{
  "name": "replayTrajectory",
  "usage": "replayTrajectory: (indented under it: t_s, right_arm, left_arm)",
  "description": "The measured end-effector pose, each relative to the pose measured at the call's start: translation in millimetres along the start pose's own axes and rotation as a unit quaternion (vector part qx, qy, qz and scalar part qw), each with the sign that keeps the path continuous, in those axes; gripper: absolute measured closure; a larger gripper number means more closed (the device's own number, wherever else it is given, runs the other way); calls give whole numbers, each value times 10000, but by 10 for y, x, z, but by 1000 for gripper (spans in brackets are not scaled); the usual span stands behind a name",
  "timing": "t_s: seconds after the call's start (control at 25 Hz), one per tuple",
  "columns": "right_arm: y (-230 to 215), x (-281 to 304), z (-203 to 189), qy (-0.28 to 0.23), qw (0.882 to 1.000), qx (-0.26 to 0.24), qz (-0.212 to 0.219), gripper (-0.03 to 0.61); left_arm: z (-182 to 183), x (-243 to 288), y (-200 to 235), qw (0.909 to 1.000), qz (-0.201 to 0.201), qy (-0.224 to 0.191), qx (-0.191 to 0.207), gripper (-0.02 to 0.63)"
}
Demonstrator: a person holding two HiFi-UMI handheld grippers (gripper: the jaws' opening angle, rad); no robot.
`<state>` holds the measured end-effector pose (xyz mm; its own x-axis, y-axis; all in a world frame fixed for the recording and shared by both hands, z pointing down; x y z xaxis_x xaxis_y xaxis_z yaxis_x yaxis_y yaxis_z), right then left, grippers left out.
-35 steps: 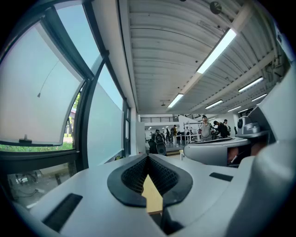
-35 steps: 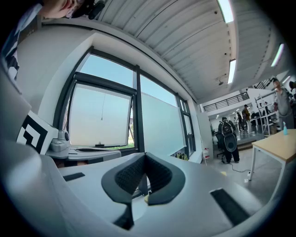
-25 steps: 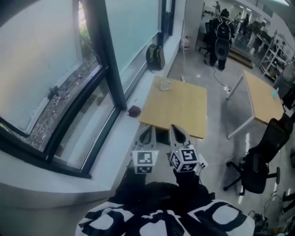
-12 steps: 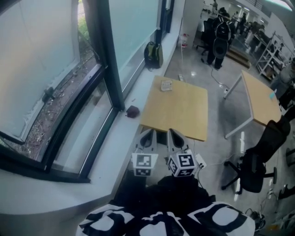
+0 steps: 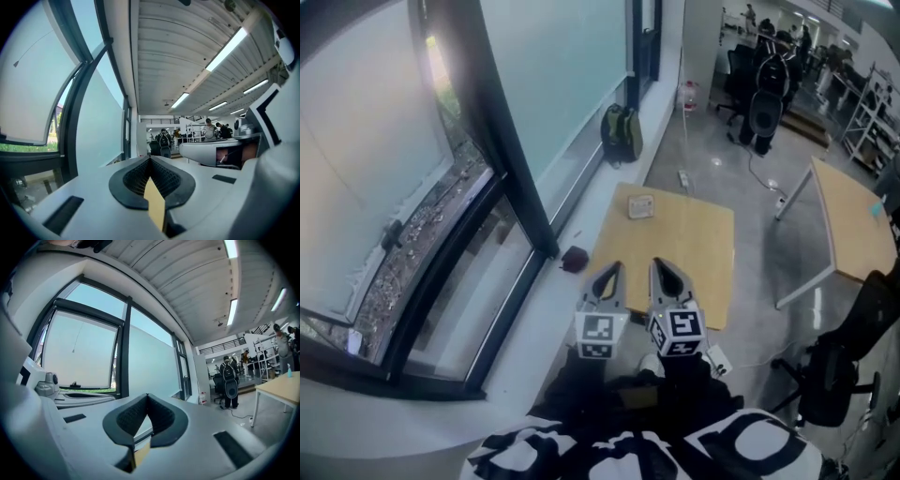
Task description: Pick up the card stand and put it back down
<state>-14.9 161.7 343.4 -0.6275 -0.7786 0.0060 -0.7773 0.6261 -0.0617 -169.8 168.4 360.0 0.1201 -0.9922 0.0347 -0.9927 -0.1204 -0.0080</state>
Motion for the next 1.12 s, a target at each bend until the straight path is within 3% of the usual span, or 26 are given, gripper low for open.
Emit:
replayTrajectory:
  t_s: [0.24, 0.4, 0.56, 0.8, 1.12]
  right_arm:
    - [-727, 235, 46, -150, 9996, 168, 141, 563]
    - [-959, 293, -177, -39, 9993, 370, 104, 563]
    - [-1046, 455, -301, 170, 9981, 515, 304, 563]
    - [-1085, 791, -498, 407, 9961, 531, 575, 563]
    - [-1297, 1132, -564, 629, 9947, 710, 397, 563]
  left_arm:
    - [101, 593, -300, 9994, 22, -322, -107, 611]
    - [-95, 717, -438, 9996, 136, -193, -175, 611]
    - [-216, 884, -424, 9969, -121, -713, 316, 611]
    - [-421, 1266, -256, 9973, -78, -542, 492, 611]
    - [-590, 1751, -191, 9982, -401, -184, 399, 611]
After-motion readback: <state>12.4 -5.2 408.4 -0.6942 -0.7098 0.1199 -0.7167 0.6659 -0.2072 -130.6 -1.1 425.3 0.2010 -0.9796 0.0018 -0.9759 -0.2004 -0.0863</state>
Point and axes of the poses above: the fingertips, and each gripper's own axes: x forward along the fingers, y to its left, z out of its top, the point moved 10 cm from there along -x, backward along the fingers, and after that the axes turned 12 degrees about z, right-handed, at the moved point
